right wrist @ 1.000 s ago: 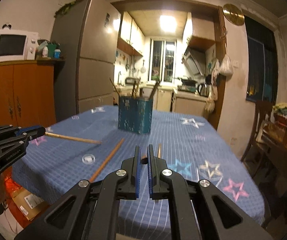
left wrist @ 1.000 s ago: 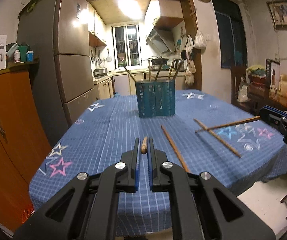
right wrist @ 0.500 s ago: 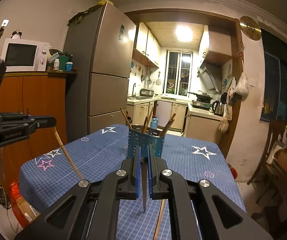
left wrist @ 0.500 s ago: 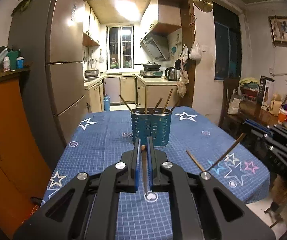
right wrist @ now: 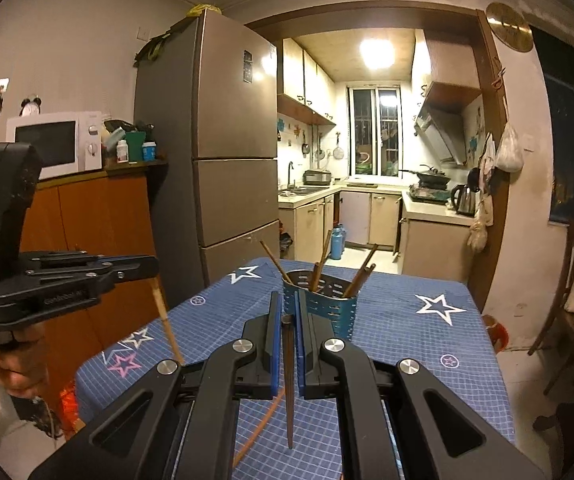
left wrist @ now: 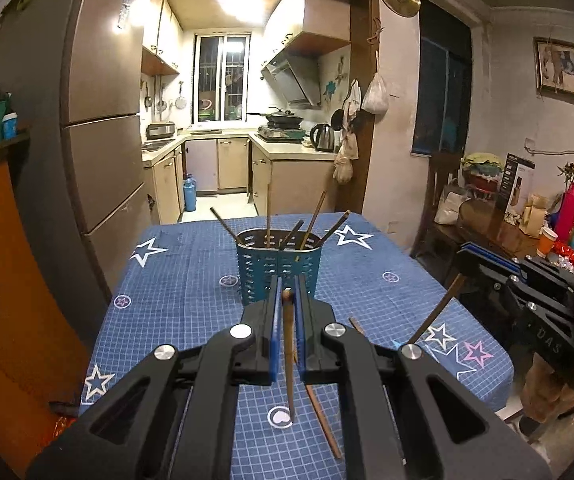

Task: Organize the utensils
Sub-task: 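Lift both held chopsticks and carry them above the teal holder, then open the left tool over the holder while the right tool releases its chopstick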

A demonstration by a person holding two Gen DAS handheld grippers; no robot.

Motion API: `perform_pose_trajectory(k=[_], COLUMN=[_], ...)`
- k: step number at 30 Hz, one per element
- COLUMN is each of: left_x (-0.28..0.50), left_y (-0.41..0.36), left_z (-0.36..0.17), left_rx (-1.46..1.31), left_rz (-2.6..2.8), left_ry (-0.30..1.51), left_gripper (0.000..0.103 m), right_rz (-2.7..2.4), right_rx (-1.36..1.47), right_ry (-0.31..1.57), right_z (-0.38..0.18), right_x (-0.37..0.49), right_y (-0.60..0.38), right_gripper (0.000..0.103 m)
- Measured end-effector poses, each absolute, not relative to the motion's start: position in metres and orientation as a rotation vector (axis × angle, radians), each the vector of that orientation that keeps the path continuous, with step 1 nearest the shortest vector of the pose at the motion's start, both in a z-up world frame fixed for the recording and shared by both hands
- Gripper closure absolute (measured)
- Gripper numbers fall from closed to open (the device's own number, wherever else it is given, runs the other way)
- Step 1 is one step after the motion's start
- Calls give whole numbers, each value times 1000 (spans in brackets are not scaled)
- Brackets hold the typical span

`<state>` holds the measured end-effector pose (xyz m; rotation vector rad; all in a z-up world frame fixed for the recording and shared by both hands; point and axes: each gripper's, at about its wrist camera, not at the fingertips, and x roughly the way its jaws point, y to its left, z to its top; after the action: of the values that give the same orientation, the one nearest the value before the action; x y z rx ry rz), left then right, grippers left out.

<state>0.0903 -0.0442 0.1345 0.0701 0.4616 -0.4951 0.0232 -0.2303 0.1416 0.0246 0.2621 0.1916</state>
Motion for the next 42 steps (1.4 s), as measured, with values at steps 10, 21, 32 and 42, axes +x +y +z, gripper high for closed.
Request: perform_pose_trajectory(k=[10,21,32,42], left_x=[113,150,220,285], left_y=[-50,-66,-98,-122], left_z=[141,177,247,230], left_rx=[64,76,50,39], left_rz=[-495,-473,-421,-397], left_ry=[490,434,236,208], left_gripper=[98,98,98,98], right_rz=[209,208,46,-5], right_rx=[54,72,63,97], right_ry=[300,327,180,171], right_z=[161,189,266,255], right_x=[40,77,163,245], right_y=[-231,-234,-252,-263], right_gripper=[96,96,96,96])
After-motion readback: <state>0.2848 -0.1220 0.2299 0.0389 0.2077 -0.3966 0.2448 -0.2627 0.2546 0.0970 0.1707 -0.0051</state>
